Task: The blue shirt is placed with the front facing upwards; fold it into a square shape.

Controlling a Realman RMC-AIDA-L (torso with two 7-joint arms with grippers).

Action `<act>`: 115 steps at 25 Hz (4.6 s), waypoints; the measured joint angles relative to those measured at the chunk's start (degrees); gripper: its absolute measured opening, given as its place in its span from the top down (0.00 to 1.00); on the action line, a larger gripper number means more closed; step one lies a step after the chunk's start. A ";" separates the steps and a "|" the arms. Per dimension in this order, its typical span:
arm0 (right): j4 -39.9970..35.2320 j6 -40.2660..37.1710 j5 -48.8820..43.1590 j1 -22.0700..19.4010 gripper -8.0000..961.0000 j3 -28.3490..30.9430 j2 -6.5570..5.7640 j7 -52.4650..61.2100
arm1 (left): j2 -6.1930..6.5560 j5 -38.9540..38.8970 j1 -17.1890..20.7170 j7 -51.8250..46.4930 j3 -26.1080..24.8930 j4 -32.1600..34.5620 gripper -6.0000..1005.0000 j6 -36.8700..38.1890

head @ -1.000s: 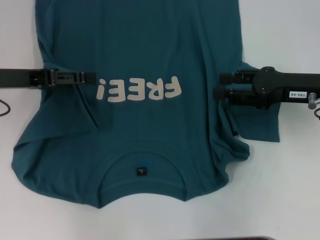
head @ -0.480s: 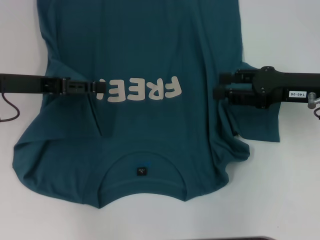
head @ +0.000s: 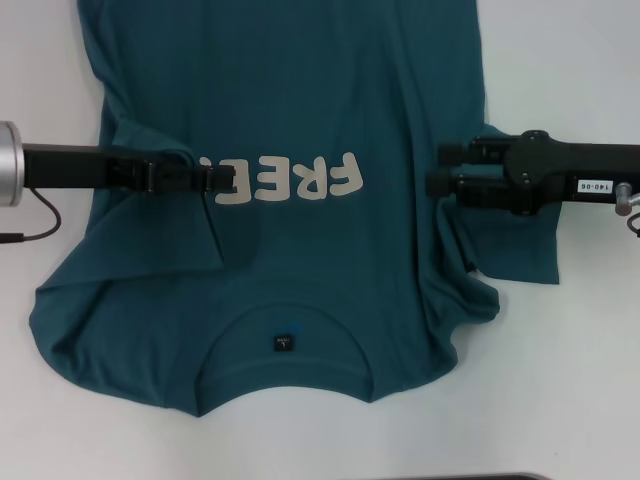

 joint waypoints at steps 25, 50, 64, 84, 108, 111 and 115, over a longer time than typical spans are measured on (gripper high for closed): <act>-0.04 0.08 0.98 -0.03 0.42 0.09 0.00 0.06 | -0.03 0.55 1.66 5.87 0.89 0.03 0.12 -4.33; -0.08 0.17 1.39 0.17 0.42 0.09 0.00 0.41 | 1.94 0.62 5.01 4.56 -0.84 -1.86 0.12 -7.82; -0.08 -0.19 1.38 0.00 0.43 0.26 0.00 0.51 | 2.07 2.29 4.96 0.15 -0.56 1.57 0.12 -12.73; -0.08 -0.36 1.38 -0.35 0.43 0.27 -0.33 0.15 | -0.10 0.93 -0.30 -1.15 3.15 3.06 0.12 -9.35; 0.01 0.14 1.38 -0.52 0.43 0.35 0.00 -0.01 | 0.63 -0.82 2.74 -4.25 3.92 -1.44 0.12 -10.48; 0.06 0.17 1.38 -0.47 0.43 0.35 0.00 -0.01 | 0.83 -0.46 3.07 -6.51 3.87 -0.58 0.12 -11.82; 0.10 0.24 1.38 -0.32 0.44 0.36 0.00 -0.01 | 1.32 -0.28 2.69 -7.78 4.00 1.97 0.12 -12.87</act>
